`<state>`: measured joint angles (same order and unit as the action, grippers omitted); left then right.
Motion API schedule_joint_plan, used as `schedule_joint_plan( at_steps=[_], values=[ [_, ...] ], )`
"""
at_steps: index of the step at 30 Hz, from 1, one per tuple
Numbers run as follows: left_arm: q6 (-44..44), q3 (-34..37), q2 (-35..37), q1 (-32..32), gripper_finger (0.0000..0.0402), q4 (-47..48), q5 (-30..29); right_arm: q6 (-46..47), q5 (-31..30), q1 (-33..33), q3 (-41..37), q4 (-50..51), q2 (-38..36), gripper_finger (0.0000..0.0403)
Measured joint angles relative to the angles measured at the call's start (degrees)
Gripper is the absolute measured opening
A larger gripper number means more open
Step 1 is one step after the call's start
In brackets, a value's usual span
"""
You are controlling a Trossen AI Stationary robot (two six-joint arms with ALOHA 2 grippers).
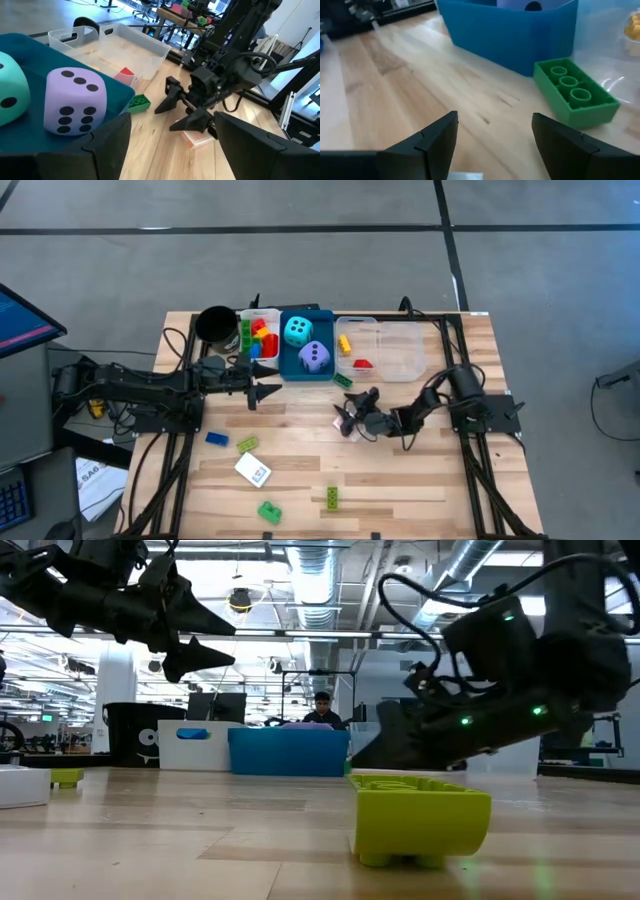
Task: Pick & Place Toys
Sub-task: Put the small dark green game piece into the left transparent bin
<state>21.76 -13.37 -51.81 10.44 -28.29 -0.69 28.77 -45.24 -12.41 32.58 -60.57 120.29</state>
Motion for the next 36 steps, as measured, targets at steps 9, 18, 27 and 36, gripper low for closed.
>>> schedule_joint_plan(
  at_steps=[9,18,27,36],
  values=[
    [0.09,0.0,0.0,0.0,0.0281,0.41,0.02,1.22,0.26,0.88,2.0,1.19,0.55,0.0249],
    [0.02,0.0,0.0,0.0,0.0281,0.83,0.02,11.37,-6.95,-2.79,1.98,8.68,-0.9,0.0249],
    [-0.37,0.0,0.0,0.02,0.0281,2.5,0.02,16.59,-13.24,-0.55,2.01,12.9,-0.94,0.0249],
    [-0.57,0.0,0.0,0.02,0.0281,2.61,0.02,16.62,-11.99,4.55,2.07,14.62,-1.03,0.0249]
  ],
)
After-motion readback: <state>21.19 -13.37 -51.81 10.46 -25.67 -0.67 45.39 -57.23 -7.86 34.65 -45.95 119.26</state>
